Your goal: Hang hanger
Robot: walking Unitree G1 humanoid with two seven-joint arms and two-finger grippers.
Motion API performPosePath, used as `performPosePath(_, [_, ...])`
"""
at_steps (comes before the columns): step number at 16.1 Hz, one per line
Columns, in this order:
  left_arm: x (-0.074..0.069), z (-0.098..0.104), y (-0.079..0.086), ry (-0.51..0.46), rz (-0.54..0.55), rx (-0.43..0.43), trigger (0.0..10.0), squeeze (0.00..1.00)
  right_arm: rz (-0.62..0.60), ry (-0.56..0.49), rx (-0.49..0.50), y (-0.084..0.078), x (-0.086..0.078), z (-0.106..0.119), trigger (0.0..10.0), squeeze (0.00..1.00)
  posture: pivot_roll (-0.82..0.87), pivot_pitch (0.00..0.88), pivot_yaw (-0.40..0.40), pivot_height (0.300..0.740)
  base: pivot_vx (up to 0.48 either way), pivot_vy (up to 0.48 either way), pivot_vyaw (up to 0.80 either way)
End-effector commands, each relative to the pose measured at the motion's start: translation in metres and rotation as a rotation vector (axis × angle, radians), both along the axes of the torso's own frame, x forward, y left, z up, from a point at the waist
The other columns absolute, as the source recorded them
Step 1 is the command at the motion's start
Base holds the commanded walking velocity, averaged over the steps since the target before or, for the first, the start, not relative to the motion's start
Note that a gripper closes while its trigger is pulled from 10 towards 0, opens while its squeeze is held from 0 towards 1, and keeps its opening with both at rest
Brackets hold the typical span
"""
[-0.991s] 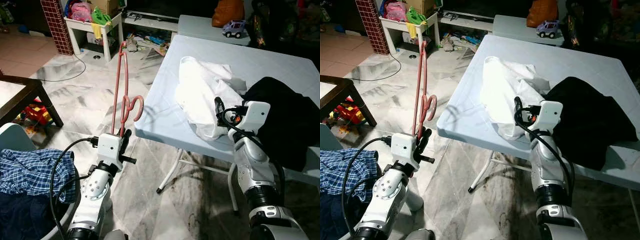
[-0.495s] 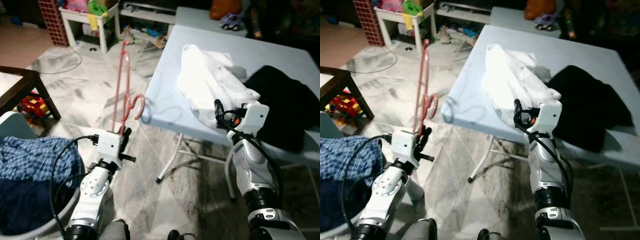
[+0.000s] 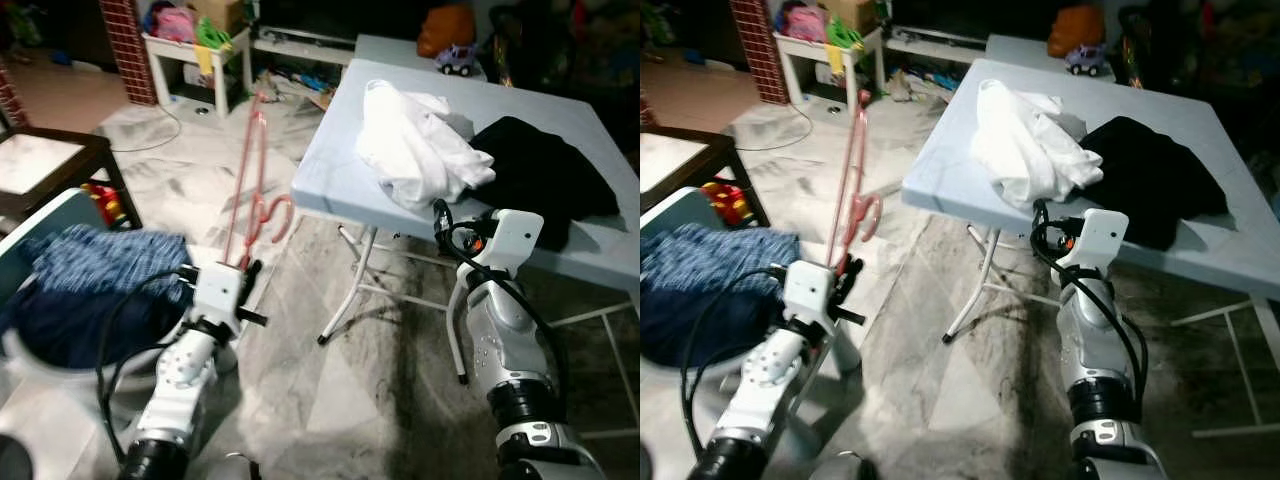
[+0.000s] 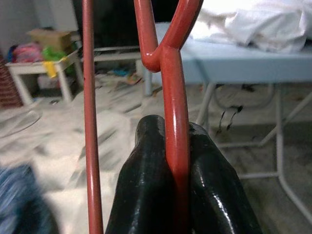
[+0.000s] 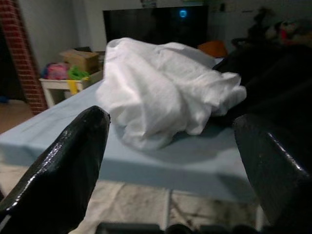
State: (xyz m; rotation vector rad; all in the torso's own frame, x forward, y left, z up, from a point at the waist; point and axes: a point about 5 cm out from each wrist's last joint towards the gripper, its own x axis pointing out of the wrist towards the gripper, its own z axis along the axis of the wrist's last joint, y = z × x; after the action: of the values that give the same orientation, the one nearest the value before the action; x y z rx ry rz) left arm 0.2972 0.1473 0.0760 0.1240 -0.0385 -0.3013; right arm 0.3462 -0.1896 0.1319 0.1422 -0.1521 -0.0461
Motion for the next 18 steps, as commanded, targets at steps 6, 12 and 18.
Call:
performPosePath(6, [0.016, -0.005, 0.01, 0.103, -0.057, -0.035, 10.0, 0.0, -0.093, 0.092, 0.087, -0.001, -0.01, -0.028, 10.0, 0.0, 0.08, 0.036, 0.027, 0.74, 0.0, 0.0, 0.0])
performPosePath(12, [0.018, -0.015, -0.026, 0.167, -0.18, -0.145, 10.0, 0.0, -0.196, 0.147, 0.105, -0.021, -0.041, -0.053, 10.0, 0.0, -0.08, 0.048, 0.066, 0.74, 0.0, 0.0, -0.1])
performPosePath(18, [0.016, -0.018, -0.044, 0.168, -0.256, -0.163, 10.0, 0.0, -0.073, 0.171, -0.003, 0.014, -0.036, -0.049, 10.0, 0.0, -0.07, 0.062, -0.015, 0.74, 0.0, 0.0, -0.77])
